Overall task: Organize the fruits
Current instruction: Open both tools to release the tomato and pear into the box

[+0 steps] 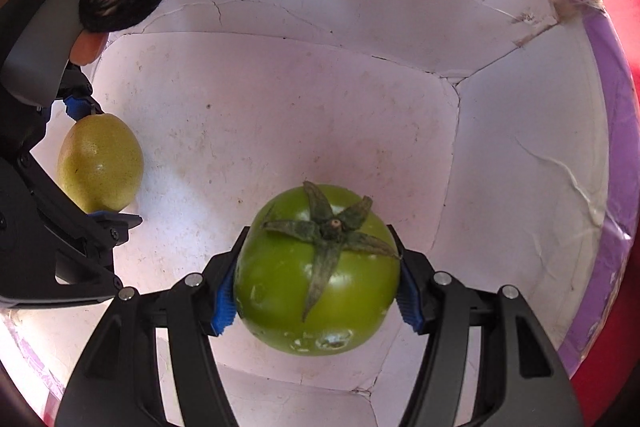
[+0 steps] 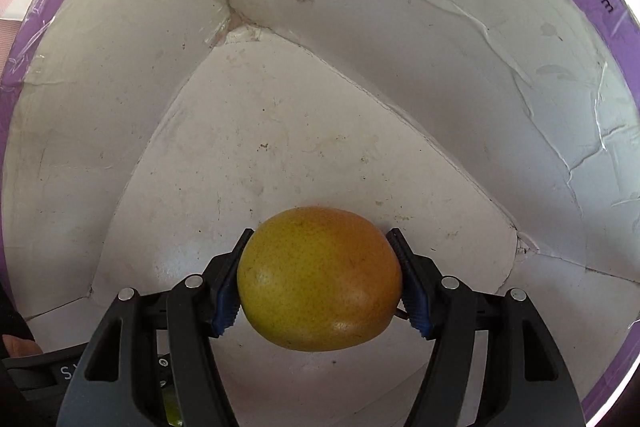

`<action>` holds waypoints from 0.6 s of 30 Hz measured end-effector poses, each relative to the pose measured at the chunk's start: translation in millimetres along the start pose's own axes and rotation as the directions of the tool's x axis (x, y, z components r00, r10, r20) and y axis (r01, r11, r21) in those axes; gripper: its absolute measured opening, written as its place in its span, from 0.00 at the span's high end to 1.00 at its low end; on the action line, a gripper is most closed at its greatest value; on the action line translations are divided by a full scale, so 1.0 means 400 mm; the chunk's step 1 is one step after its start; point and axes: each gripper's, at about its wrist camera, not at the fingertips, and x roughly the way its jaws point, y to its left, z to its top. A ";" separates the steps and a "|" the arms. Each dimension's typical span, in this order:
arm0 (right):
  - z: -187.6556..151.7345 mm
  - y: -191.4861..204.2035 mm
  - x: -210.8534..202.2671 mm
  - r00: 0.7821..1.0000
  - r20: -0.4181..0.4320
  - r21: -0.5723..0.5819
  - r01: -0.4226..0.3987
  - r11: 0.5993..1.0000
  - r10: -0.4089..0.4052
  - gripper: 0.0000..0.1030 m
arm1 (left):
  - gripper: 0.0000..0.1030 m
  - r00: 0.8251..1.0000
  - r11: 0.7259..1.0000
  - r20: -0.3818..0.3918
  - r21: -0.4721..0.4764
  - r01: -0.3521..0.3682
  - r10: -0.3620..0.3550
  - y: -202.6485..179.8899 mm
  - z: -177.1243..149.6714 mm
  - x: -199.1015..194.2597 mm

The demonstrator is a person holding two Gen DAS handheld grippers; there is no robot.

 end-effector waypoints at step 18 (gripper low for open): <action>-0.022 -0.066 -0.202 0.977 0.210 0.067 -0.055 0.996 0.040 0.24 | 0.23 0.998 0.998 0.030 -0.040 -0.056 0.057 0.125 0.117 -0.118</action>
